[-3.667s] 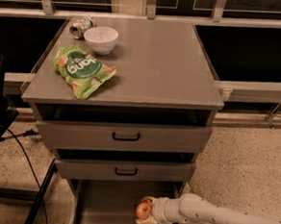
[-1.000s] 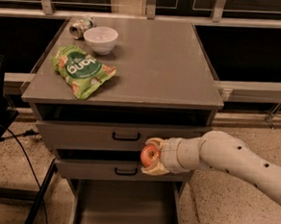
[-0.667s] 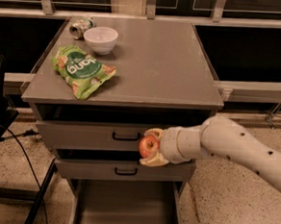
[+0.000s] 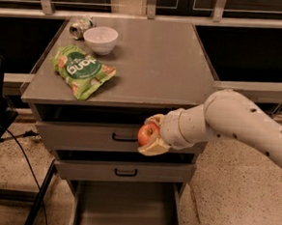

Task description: Pick apple from bottom drawer and place on counter

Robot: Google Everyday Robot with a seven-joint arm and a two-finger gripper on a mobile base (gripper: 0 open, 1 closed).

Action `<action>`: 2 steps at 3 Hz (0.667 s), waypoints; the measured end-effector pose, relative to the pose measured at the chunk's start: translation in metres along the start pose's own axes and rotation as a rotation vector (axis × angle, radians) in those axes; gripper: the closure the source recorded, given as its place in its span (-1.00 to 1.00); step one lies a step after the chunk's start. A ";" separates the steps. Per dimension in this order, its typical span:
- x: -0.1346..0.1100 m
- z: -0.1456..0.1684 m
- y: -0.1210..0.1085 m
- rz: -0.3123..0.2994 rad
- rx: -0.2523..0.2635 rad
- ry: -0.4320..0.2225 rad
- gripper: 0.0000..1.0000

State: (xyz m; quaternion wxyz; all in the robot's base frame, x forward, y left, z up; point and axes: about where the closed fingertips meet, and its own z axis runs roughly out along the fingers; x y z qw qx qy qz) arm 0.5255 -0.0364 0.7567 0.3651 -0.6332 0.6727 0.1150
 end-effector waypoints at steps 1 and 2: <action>-0.051 -0.051 -0.008 0.051 -0.019 0.021 1.00; -0.082 -0.077 -0.017 0.053 -0.029 0.035 1.00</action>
Offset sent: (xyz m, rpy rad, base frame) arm -0.0182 0.0164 0.1608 -0.0288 0.0784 -0.0353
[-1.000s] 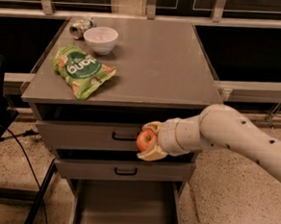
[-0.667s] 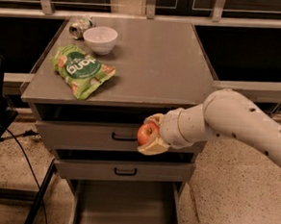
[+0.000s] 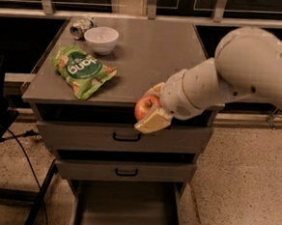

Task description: Pick apple from bottom drawer and place on counter

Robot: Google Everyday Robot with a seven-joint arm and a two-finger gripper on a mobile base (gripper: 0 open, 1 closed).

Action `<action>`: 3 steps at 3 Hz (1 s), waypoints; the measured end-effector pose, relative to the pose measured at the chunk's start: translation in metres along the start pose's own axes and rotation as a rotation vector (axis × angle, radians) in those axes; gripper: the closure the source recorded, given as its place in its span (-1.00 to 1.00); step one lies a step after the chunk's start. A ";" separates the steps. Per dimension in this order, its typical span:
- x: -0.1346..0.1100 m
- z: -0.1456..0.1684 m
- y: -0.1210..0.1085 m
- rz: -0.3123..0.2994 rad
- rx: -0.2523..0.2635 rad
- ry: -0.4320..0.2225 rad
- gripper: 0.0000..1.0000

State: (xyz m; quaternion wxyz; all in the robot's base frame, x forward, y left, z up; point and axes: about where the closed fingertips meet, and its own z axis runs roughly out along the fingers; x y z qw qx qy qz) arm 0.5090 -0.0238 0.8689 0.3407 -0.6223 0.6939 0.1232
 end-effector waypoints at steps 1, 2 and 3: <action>-0.013 -0.006 -0.044 -0.042 0.059 0.001 1.00; -0.013 0.015 -0.093 -0.093 0.124 -0.032 1.00; 0.002 0.050 -0.152 -0.086 0.188 -0.066 1.00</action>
Offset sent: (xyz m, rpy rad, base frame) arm 0.1714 0.0005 0.0124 0.0460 -0.2870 -0.0088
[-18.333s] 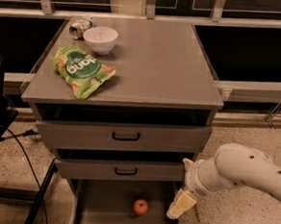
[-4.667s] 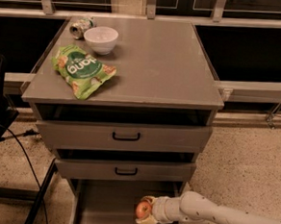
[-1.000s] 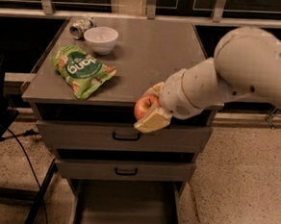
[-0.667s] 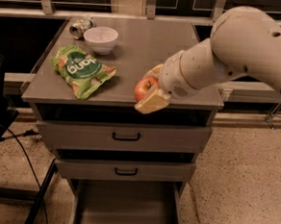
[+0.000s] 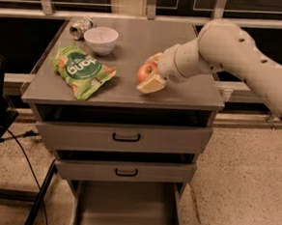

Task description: Pick apple from bottom drawer and place on counter

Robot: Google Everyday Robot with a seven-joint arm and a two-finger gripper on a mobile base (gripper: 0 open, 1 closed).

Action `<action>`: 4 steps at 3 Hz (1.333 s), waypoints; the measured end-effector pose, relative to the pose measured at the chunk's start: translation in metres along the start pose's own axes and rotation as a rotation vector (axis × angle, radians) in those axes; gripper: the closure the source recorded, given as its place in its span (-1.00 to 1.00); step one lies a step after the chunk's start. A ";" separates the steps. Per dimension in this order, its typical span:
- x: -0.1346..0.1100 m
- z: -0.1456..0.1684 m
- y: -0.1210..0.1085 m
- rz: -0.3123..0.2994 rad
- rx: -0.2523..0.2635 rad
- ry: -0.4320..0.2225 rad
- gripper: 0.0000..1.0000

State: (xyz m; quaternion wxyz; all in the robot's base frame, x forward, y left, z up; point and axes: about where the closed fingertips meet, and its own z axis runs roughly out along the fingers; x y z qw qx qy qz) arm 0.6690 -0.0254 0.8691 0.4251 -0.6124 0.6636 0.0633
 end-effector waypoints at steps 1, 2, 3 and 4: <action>0.013 0.021 -0.024 0.039 0.026 0.003 1.00; 0.013 0.021 -0.024 0.039 0.026 0.003 1.00; 0.007 0.014 -0.022 0.044 0.012 0.009 1.00; 0.000 0.002 -0.024 0.058 -0.001 0.028 1.00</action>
Offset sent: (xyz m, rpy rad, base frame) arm 0.0279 -0.0024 -0.0094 0.0163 0.0037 -0.0375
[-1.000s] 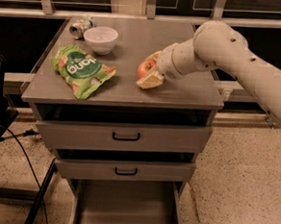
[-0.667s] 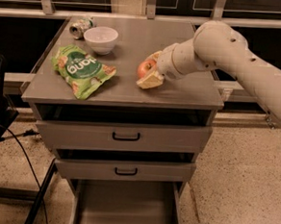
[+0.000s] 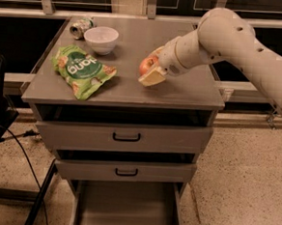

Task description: Pick apple from bottom drawer and place on counter

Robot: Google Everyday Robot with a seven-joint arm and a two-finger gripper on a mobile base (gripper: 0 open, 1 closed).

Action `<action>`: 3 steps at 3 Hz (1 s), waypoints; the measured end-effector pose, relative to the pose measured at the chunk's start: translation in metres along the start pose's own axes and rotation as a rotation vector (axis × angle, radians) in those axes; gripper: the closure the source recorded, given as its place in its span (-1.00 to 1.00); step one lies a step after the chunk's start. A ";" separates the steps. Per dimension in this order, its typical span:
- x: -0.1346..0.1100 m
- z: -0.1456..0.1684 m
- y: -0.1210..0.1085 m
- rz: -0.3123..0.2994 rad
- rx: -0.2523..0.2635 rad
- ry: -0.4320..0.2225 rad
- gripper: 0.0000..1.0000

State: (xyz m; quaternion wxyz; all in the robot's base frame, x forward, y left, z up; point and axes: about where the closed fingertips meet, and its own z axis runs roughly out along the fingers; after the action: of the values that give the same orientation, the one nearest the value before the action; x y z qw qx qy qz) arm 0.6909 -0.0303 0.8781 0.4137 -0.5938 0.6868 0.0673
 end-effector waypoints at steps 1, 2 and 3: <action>-0.001 -0.007 -0.002 0.036 -0.015 0.005 1.00; 0.000 -0.009 -0.002 0.085 -0.035 -0.006 1.00; 0.003 -0.007 -0.001 0.155 -0.079 -0.026 1.00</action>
Offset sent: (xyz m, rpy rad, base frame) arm -0.0016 -0.0121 0.0112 0.0908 0.1220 -0.0552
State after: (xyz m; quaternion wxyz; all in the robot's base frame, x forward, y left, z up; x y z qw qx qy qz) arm 0.6887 -0.0371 0.8806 0.3923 -0.5539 0.7221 0.1335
